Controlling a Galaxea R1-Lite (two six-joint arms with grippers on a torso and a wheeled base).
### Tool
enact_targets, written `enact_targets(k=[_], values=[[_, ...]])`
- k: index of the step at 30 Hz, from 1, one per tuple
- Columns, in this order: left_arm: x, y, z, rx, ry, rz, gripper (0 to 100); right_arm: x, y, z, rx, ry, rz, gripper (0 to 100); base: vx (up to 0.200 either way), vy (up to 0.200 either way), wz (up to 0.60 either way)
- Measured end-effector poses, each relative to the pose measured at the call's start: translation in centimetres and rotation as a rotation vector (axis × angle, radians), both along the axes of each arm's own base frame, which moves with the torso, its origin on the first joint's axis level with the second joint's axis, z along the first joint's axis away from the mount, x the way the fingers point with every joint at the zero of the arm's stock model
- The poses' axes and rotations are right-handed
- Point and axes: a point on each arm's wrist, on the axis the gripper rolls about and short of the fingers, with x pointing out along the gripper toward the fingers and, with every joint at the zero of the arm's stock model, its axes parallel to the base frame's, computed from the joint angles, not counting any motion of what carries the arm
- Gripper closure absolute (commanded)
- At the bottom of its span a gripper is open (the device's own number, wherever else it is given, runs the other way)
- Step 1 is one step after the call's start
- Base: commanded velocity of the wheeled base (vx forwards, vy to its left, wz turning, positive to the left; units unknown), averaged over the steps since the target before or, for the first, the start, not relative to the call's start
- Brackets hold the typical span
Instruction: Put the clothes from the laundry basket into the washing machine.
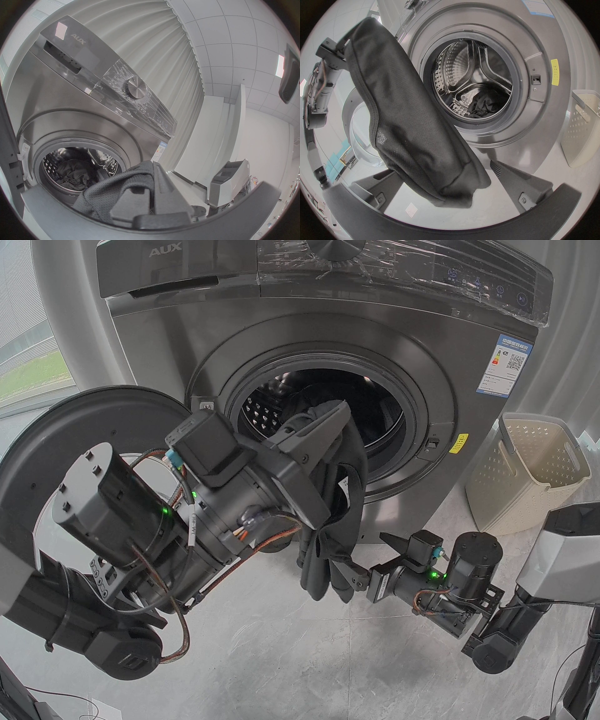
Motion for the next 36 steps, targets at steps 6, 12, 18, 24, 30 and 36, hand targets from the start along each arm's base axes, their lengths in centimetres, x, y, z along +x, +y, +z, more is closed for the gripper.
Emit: enact_targets(k=[6,12,18,24,30,36], values=[[-0.3,-0.1,0.0,-0.001,0.000,-0.008,100,1.6,1.3,0.0,0.025,-0.037,0.012,0,0.000,0.000,0.00],[-0.3,-0.1,0.1,-0.003,-0.001,-0.009,100,2.2,2.6,-0.7,0.026,-0.041,0.031,0,0.000,0.000,0.00],[-0.3,-0.1,0.2,-0.007,-0.003,-0.007,100,3.7,3.9,-1.2,0.039,-0.069,0.030,0,0.000,0.000,0.00],[-0.3,-0.1,0.3,-0.010,-0.004,-0.004,100,5.6,5.4,-2.0,0.056,-0.098,0.021,0,0.000,0.000,0.00],[-0.3,-0.1,0.3,-0.012,-0.003,-0.001,100,7.1,6.4,-2.4,0.079,-0.126,0.013,0,0.000,0.000,0.00],[-0.2,-0.1,0.4,-0.013,-0.005,0.004,100,8.0,6.8,-2.5,0.102,-0.145,0.006,0,0.000,0.000,0.00]])
